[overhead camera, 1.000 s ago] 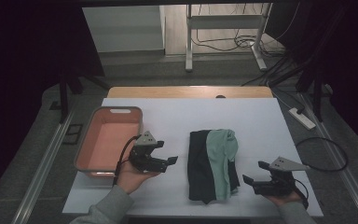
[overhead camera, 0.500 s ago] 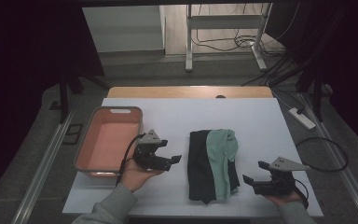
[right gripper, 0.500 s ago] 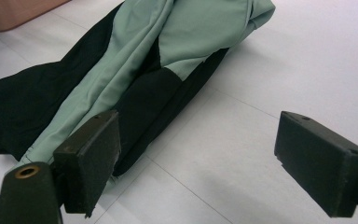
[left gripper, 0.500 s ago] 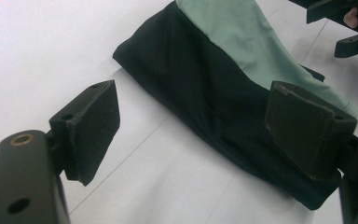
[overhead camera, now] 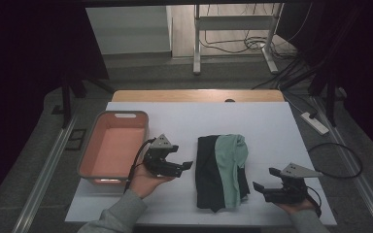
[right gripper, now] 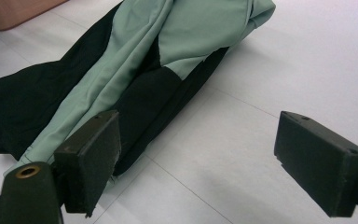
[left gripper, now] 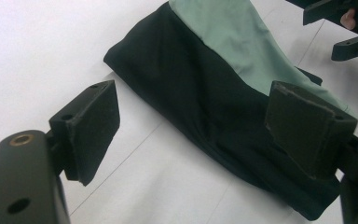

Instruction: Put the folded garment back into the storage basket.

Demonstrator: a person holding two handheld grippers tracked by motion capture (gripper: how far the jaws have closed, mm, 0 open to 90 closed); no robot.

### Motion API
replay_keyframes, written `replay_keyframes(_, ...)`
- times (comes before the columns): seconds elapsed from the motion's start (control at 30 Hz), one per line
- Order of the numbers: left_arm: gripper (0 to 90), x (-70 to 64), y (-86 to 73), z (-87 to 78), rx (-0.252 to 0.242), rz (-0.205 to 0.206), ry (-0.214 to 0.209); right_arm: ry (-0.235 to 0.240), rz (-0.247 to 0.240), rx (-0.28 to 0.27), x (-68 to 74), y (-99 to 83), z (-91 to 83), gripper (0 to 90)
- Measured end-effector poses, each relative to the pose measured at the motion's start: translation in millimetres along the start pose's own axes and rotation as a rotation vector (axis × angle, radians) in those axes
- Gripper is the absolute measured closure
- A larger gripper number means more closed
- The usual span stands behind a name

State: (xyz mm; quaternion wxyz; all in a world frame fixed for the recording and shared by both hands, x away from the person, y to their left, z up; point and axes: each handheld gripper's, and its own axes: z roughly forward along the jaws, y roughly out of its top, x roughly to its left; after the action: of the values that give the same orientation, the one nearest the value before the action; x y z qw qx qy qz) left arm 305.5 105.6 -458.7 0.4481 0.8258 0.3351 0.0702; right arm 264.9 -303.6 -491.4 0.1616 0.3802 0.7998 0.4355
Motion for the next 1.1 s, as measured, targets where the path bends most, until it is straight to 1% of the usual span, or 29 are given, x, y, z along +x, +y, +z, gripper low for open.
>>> replay_keyframes(0.53,17.7,-0.1,1.9,8.0,0.013,-0.002,-0.005,-0.002,0.0,0.003,-0.3,-0.3,0.4,15.2)
replay_keyframes(1.1,17.7,0.2,3.0,12.1,0.018,-0.006,-0.012,-0.005,-0.001,0.003,-0.5,-0.4,0.4,15.2)
